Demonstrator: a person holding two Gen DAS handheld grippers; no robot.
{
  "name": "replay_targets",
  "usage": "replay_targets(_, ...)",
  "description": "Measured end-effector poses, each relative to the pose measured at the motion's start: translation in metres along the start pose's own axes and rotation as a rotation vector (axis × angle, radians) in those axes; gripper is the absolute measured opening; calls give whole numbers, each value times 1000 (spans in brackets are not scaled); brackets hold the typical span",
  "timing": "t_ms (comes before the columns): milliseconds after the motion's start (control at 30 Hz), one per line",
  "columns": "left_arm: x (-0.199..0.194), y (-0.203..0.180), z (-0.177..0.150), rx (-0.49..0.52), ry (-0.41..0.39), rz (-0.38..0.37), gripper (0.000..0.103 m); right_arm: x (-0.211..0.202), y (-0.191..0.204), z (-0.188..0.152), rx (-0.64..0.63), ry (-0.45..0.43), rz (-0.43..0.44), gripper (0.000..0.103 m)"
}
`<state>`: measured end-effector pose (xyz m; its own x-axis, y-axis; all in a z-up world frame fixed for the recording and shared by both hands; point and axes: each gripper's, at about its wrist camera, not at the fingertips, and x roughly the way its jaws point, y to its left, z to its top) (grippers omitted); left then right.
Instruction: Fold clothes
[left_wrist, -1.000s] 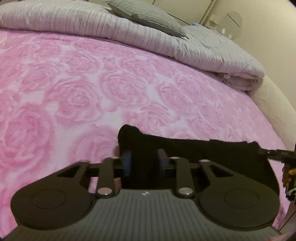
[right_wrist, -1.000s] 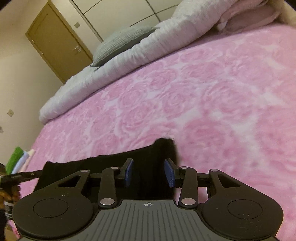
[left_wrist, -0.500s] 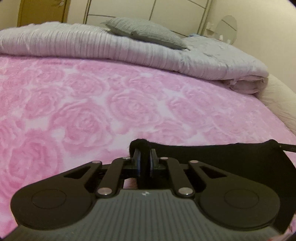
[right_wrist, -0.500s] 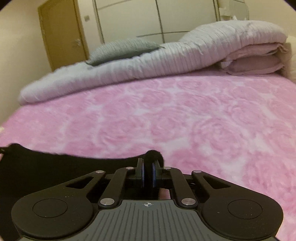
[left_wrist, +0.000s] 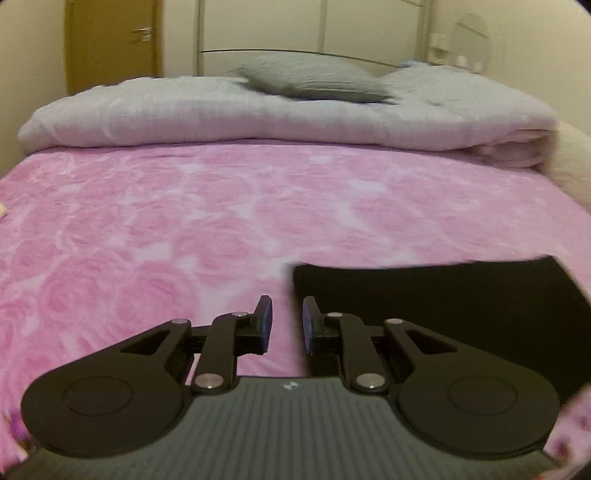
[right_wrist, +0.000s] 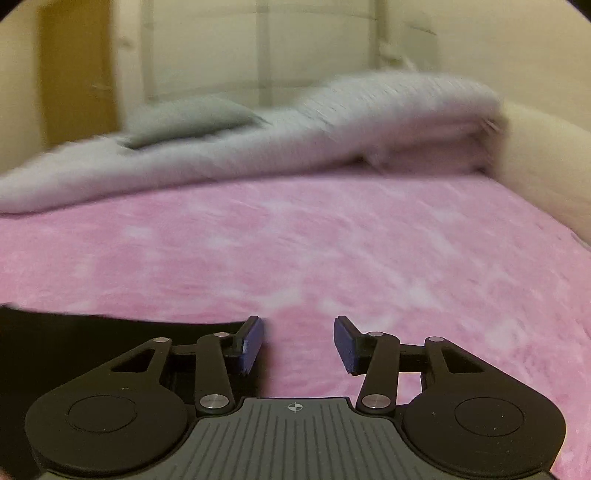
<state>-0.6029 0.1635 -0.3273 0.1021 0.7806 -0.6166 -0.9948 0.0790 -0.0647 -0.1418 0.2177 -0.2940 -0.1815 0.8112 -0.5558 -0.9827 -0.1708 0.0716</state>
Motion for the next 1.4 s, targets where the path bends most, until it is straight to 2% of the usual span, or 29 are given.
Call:
replay_targets(67,-18,-31,-14,38,-18,-72,15,-24,28,-17,-38,-9,89,47)
replay_targets(133,-31,-64,-33,92,-40,-98,15,-36,61,-41,-121,-10,132,47)
replay_targets(233,-28,-91,-60,164,-25,-66,15,-37,96,-78,-258,1,129,47)
replay_targets(300,-13,-89,-78,214,46,35,13,-32,109,-102,-340,16,111,47)
replay_targets(333,-13,-79,-86,194,35,43,13,-29,116,-114,-381,24,102,47)
replay_targets(400,-20,-59,-88,115,31,27,14,-22,90,-120,-248,39,130,47)
replay_targets(433,-22,-53,-87,111,40,42,14,-22,75,-120,-186,45,138,47)
replay_targets(467,-23,-47,-86,137,60,109,12,-23,66,-119,-183,49,125,47)
replay_targets(500,-23,-41,-87,155,72,142,3,-25,60,-117,-183,54,115,47)
replay_targets(600,-32,-19,-84,38,74,96,2,-28,46,-112,-96,81,111,47)
replay_targets(633,-34,-22,-81,40,71,94,2,-29,42,-110,-51,92,114,47)
replay_targets(733,-42,-44,-68,87,21,71,5,-41,53,-97,-50,48,79,47)
replay_targets(833,-34,-59,-59,108,-5,37,12,-40,61,-84,-41,4,100,47)
replay_targets(900,-18,-57,-60,124,14,80,12,-32,65,-82,-61,16,79,47)
replay_targets(967,-2,-48,-69,141,69,126,12,-21,61,-88,-117,38,16,47)
replay_targets(1033,-1,-35,-81,150,62,136,8,-14,47,-102,-160,58,-36,47)
replay_targets(1133,-14,-35,-77,109,77,134,5,-13,10,-113,-35,89,-66,48)
replay_targets(1233,-28,-35,-74,68,91,132,5,-20,-10,-109,115,116,-36,48)
replay_targets(1333,-42,-41,-67,33,85,113,7,-31,1,-96,90,116,-89,48)
replay_targets(1400,-48,-57,-58,42,53,48,7,-40,15,-88,69,90,-61,48)
